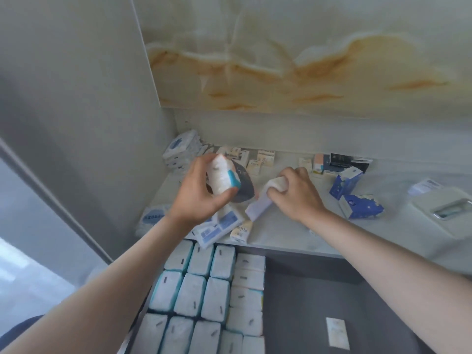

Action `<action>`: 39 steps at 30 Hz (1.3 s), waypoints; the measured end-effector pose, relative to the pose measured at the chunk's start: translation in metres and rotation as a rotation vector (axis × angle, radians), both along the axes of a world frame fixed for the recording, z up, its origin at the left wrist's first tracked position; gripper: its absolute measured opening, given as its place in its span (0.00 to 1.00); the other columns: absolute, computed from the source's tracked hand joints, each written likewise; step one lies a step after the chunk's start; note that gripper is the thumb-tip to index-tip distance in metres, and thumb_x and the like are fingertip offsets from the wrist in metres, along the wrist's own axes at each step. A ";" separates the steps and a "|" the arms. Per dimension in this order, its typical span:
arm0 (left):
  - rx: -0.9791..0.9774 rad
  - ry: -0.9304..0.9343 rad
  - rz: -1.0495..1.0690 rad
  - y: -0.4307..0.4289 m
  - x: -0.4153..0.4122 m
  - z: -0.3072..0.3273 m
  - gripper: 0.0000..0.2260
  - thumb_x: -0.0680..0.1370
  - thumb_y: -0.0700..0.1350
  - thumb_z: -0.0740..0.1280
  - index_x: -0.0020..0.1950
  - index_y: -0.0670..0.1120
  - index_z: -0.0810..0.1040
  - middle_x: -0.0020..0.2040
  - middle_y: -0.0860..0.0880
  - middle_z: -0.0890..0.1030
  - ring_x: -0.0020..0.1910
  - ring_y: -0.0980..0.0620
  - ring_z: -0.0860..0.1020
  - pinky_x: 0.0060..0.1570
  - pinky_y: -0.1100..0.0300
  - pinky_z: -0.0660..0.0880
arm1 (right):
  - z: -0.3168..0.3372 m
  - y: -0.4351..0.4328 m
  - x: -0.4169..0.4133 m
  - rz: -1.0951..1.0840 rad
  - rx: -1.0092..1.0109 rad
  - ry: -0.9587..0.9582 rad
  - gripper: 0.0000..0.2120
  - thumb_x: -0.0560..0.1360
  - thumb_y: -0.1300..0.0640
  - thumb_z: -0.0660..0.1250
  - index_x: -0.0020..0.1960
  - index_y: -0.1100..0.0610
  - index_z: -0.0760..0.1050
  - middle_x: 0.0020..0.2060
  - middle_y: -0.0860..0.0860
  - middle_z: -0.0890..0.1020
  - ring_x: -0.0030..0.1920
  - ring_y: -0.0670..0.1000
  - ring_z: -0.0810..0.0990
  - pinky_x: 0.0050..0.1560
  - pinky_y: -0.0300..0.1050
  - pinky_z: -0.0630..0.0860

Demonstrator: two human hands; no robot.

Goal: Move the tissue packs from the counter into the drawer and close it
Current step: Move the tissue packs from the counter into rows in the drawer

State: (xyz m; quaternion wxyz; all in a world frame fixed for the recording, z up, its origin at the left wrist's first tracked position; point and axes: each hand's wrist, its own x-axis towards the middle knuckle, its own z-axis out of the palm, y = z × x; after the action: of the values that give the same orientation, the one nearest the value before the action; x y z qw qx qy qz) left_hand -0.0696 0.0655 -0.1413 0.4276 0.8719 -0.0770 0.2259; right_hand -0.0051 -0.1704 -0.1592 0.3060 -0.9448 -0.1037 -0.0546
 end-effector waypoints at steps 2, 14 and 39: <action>0.021 0.039 -0.037 -0.003 -0.015 -0.006 0.30 0.70 0.59 0.70 0.69 0.51 0.67 0.61 0.53 0.74 0.56 0.56 0.74 0.50 0.64 0.72 | -0.001 -0.013 -0.023 0.073 0.031 0.080 0.19 0.70 0.41 0.65 0.56 0.49 0.72 0.54 0.49 0.70 0.51 0.52 0.74 0.48 0.46 0.68; 0.285 0.556 -0.407 -0.052 -0.061 -0.056 0.31 0.68 0.62 0.71 0.68 0.57 0.68 0.61 0.58 0.73 0.58 0.56 0.73 0.59 0.56 0.74 | -0.044 -0.053 -0.091 0.097 -0.252 0.828 0.30 0.68 0.29 0.63 0.51 0.55 0.77 0.42 0.53 0.77 0.43 0.56 0.80 0.28 0.41 0.74; 0.236 0.861 -0.418 -0.119 -0.047 -0.140 0.34 0.65 0.49 0.79 0.65 0.63 0.66 0.61 0.57 0.71 0.57 0.54 0.74 0.49 0.62 0.75 | -0.134 -0.091 -0.090 0.306 -0.346 0.871 0.27 0.61 0.46 0.74 0.59 0.42 0.72 0.55 0.46 0.81 0.53 0.51 0.80 0.52 0.48 0.80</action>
State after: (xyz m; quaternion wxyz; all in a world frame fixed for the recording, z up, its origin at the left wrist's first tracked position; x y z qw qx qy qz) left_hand -0.1165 -0.0534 -0.2810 0.3550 0.8946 -0.0916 -0.2556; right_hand -0.0951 -0.2617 -0.2936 0.1639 -0.8907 -0.1114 0.4091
